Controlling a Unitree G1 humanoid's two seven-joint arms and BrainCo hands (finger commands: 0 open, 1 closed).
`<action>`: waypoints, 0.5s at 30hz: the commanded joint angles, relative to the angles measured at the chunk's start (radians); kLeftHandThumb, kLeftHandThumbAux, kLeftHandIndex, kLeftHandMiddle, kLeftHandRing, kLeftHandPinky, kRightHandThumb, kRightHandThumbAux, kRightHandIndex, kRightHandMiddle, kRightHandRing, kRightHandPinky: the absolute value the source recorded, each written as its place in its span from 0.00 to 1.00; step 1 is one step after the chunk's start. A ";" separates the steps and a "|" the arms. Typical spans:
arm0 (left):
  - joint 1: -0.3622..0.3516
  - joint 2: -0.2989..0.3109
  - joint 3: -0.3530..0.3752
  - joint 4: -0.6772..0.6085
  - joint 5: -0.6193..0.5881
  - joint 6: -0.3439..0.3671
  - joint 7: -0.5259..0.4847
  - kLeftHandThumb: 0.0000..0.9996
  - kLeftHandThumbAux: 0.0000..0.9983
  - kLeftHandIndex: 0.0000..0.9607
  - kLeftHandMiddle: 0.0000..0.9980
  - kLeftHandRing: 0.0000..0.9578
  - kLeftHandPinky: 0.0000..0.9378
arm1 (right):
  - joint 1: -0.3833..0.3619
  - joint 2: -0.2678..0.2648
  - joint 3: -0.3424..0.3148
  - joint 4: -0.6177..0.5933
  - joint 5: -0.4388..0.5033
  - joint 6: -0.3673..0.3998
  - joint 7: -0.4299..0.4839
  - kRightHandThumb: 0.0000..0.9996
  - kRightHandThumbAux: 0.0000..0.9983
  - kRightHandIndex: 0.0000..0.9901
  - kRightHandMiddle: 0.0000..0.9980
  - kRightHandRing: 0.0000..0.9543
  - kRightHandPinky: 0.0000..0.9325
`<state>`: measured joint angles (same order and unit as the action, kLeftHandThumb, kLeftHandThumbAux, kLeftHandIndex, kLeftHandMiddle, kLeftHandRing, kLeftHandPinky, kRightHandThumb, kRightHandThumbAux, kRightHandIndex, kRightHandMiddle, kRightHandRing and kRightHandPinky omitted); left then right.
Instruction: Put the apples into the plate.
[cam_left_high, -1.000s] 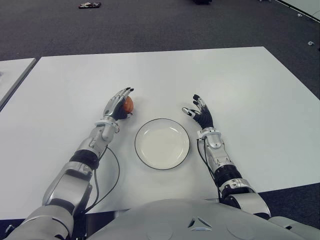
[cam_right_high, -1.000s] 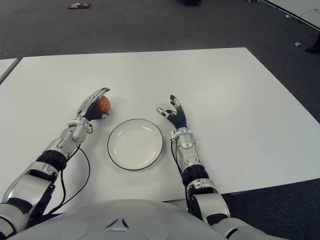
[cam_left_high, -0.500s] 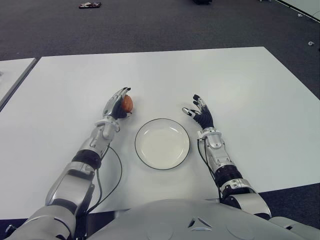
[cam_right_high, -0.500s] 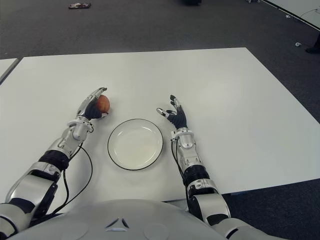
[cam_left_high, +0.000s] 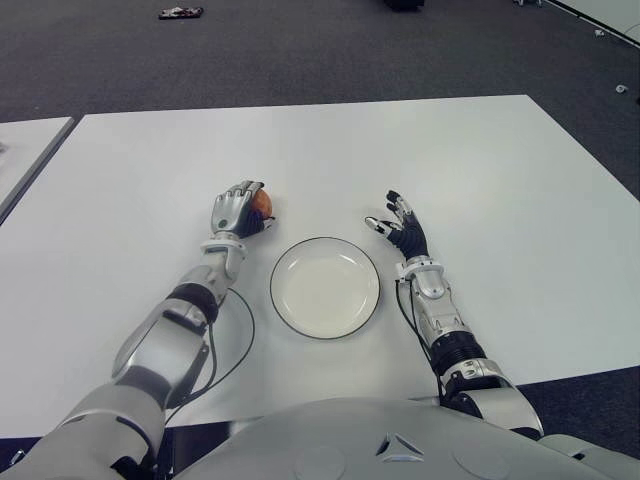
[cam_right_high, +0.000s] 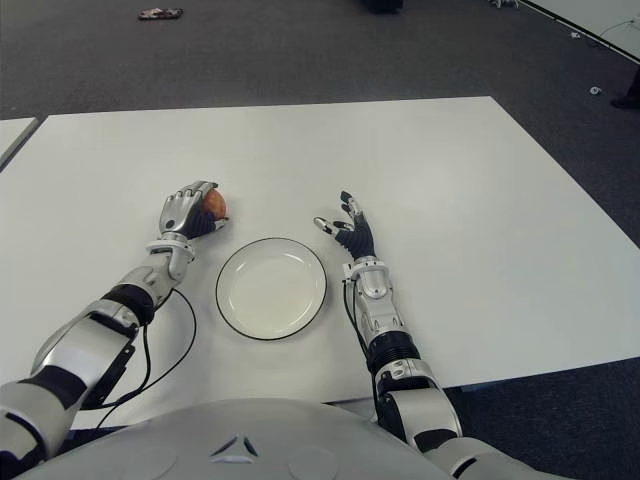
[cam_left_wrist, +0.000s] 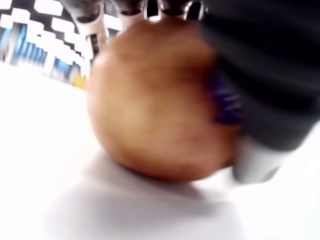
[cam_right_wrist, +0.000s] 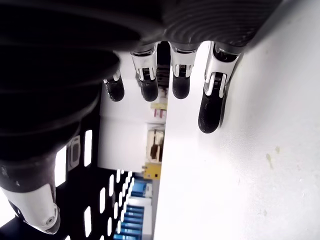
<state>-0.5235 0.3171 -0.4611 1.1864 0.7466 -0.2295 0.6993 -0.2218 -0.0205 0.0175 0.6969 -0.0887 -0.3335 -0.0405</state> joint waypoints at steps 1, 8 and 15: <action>0.020 -0.042 -0.059 0.093 0.037 0.031 0.004 0.64 0.67 0.46 0.73 0.78 0.86 | 0.035 -0.002 -0.002 0.038 0.004 0.042 0.005 0.12 0.67 0.00 0.01 0.05 0.13; 0.023 -0.063 -0.051 0.118 0.000 0.011 -0.020 0.72 0.70 0.46 0.79 0.81 0.85 | 0.047 -0.001 -0.001 0.017 0.004 0.049 0.006 0.13 0.68 0.00 0.02 0.06 0.14; 0.020 -0.066 -0.052 0.125 -0.022 0.008 -0.080 0.72 0.70 0.46 0.81 0.82 0.85 | 0.053 0.001 -0.002 0.004 0.007 0.053 0.007 0.15 0.69 0.00 0.02 0.06 0.14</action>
<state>-0.5613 0.2812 -0.4898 1.2646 0.7226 -0.2268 0.7272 -0.2048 -0.0203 0.0180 0.6739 -0.0888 -0.3332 -0.0394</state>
